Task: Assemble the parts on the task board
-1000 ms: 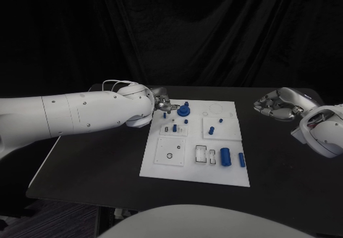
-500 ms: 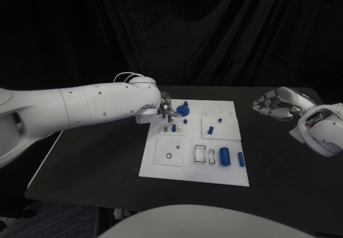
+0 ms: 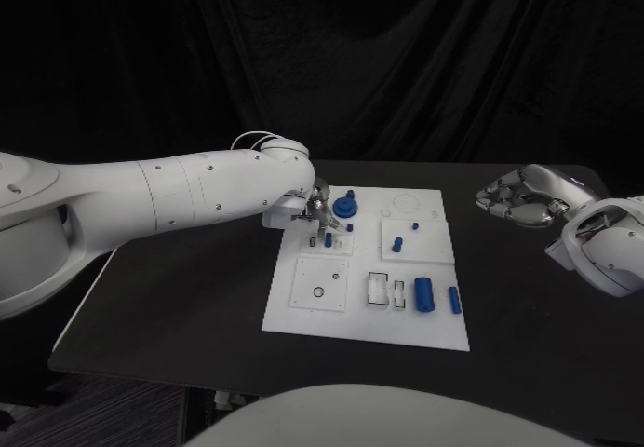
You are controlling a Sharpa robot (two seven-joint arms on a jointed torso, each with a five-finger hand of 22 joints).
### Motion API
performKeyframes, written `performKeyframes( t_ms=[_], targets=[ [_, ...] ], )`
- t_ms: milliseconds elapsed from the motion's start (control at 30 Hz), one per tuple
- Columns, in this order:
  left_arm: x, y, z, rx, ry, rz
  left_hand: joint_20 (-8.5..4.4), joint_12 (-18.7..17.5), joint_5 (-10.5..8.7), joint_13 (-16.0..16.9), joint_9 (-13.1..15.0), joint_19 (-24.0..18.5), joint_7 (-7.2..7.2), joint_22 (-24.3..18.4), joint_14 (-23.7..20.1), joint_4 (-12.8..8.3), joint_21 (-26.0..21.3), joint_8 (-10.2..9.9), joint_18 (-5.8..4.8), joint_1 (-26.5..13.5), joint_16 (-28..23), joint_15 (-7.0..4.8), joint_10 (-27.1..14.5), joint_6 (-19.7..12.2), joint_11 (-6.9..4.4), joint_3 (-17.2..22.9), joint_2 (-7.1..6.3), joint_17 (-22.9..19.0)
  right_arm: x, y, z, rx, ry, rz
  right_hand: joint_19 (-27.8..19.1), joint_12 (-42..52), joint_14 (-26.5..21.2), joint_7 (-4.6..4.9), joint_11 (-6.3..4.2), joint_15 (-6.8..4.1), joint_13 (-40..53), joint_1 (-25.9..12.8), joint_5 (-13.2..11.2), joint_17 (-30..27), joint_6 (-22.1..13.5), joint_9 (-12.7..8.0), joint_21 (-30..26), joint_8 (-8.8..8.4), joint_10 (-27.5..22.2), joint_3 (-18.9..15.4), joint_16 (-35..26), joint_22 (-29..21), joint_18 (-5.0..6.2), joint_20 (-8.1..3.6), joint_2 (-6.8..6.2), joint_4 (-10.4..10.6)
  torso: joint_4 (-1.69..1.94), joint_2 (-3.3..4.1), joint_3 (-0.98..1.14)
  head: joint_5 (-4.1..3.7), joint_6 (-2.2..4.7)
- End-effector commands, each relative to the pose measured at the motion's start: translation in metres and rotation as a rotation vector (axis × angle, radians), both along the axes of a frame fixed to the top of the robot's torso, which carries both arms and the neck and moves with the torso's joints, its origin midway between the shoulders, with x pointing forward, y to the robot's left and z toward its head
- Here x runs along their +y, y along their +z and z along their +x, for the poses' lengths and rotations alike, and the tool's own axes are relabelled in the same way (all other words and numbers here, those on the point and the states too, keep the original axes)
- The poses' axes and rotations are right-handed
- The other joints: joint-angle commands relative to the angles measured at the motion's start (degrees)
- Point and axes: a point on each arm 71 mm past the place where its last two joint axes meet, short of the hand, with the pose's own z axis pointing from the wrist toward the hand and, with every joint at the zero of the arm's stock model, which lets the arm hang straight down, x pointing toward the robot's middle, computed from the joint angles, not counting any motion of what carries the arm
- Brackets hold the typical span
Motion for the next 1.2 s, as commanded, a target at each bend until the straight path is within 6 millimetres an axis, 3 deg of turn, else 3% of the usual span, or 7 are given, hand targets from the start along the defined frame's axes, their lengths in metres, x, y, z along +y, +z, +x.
performKeyframes(
  t_ms=[33, 333, 667, 733, 1200],
  targets=[
    [-0.0006, -0.0010, -0.0009, 0.034, -0.019, 0.013, 0.20, 0.21, 0.58, 15.01, -0.32, 1.20, 0.01, 8.43, 6.06, -0.27, -0.23, -0.46, 0.32, 0.57, 0.15, 0.43, 6.14, 0.36, 0.40, 0.03, -0.02, 15.10, -0.0013, -0.0010, -0.0009, 0.005, -0.014, -0.006, 0.01, -0.08, -0.30, 0.08, -0.16, -0.01, -0.06, 0.45, 0.38, 0.00, 0.11, -0.09, -0.28, -0.34, -0.09, 0.29, -0.05, 3.94, 0.84, 0.11, 0.18, -0.07, -0.03, 0.00, 0.04, -0.06, 0.01],
    [-0.0024, -0.0018, 0.0010, 0.029, -0.013, 0.013, 0.27, 0.21, 3.69, 15.01, -1.51, 1.00, 0.10, 8.24, 6.06, -0.73, -0.68, -1.36, 0.43, 1.57, 0.15, 0.51, 6.14, 0.45, 0.50, 0.47, -0.17, 15.10, -0.0006, -0.0012, -0.0006, 0.006, -0.013, -0.006, 0.00, -0.12, -0.33, 0.08, -0.16, -0.01, -0.12, 0.46, 0.55, -0.06, 0.11, -0.09, -0.33, -0.35, -0.15, 0.37, -0.10, 3.94, 0.84, 0.11, 0.18, -0.08, -0.03, -0.02, 0.02, 0.28, 0.01],
    [-0.0051, -0.0034, 0.0022, 0.026, -0.010, 0.012, 0.31, 0.21, 5.69, 15.01, -1.82, 0.74, 0.14, 7.96, 6.06, -1.37, -1.20, -1.59, 0.55, 2.44, 0.15, 0.54, 6.14, 0.49, 0.54, 1.04, -0.37, 15.10, 0.0002, -0.0016, -0.0007, 0.007, -0.009, -0.006, -0.01, -0.08, -0.34, 0.08, -0.16, -0.01, -0.07, 0.47, 0.63, -0.08, 0.10, -0.09, -0.38, -0.35, -0.11, 0.41, -0.11, 3.94, 0.85, 0.11, 0.18, -0.08, -0.01, -0.04, 0.04, 0.30, 0.01],
    [-0.0048, -0.0035, 0.0027, 0.022, -0.006, 0.010, 0.31, 0.21, 7.82, 15.01, -1.63, 0.70, 0.07, 7.93, 6.06, -1.78, -1.33, -1.45, 0.58, 2.90, 0.15, 0.53, 6.14, 0.60, 0.50, 1.52, -0.50, 15.10, -0.0001, -0.0017, -0.0006, 0.008, -0.010, -0.006, -0.01, -0.08, -0.34, 0.08, -0.16, -0.01, -0.07, 0.47, 0.63, -0.08, 0.10, -0.09, -0.38, -0.35, -0.11, 0.41, -0.11, 3.94, 0.85, 0.11, 0.18, -0.08, -0.03, -0.03, 0.04, 0.37, 0.01],
    [-0.0064, -0.0062, 0.0023, 0.024, -0.004, 0.010, 0.25, 0.21, 8.57, 15.01, -0.77, 0.56, -0.13, 7.77, 6.06, -2.13, -1.65, -0.84, 0.66, 3.20, 0.15, 0.43, 6.14, 0.89, 0.35, 2.01, -0.58, 15.10, 0.0001, -0.0028, -0.0011, 0.012, -0.008, -0.007, -0.04, -0.18, -0.37, 0.08, -0.16, -0.01, -0.21, 0.47, 0.69, -0.14, 0.10, -0.09, -0.49, -0.36, -0.24, 0.44, -0.16, 3.92, 0.87, 0.11, 0.17, -0.09, -0.05, -0.02, 0.03, 0.47, 0.01]
  ],
)
